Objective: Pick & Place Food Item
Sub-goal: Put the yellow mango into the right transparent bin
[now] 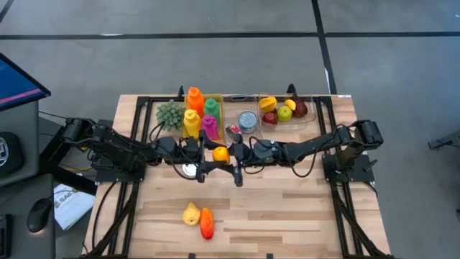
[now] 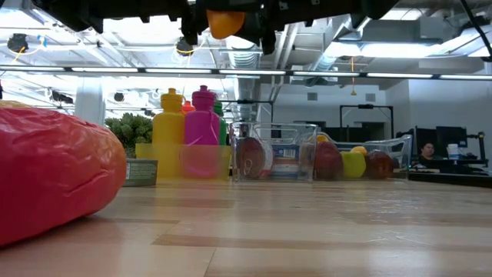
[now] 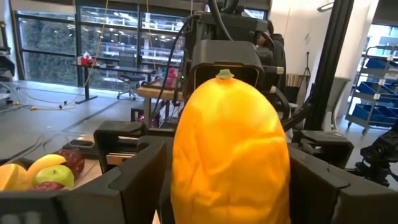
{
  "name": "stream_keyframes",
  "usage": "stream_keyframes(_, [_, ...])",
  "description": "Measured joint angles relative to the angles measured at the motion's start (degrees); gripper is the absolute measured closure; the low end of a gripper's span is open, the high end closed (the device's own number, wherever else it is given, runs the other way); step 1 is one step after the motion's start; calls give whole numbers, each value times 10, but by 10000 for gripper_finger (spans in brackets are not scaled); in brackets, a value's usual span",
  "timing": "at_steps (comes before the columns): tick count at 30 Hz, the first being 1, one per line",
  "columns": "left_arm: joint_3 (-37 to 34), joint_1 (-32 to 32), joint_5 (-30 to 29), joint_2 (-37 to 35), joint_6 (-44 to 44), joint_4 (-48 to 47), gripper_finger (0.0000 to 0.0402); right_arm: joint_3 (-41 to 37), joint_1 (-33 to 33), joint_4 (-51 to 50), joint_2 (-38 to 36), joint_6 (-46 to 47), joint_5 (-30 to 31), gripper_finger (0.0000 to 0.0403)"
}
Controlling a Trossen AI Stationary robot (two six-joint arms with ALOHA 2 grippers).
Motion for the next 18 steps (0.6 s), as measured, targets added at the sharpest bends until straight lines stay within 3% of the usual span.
stream_keyframes(10, [0, 3, -3, -4, 8, -2, 82, 0, 0, -2, 0, 0, 0, 217])
stream_keyframes(18, [-1, 27, -2, -81, 34, -39, 46, 0, 0, -70, -41, 0, 3, 216])
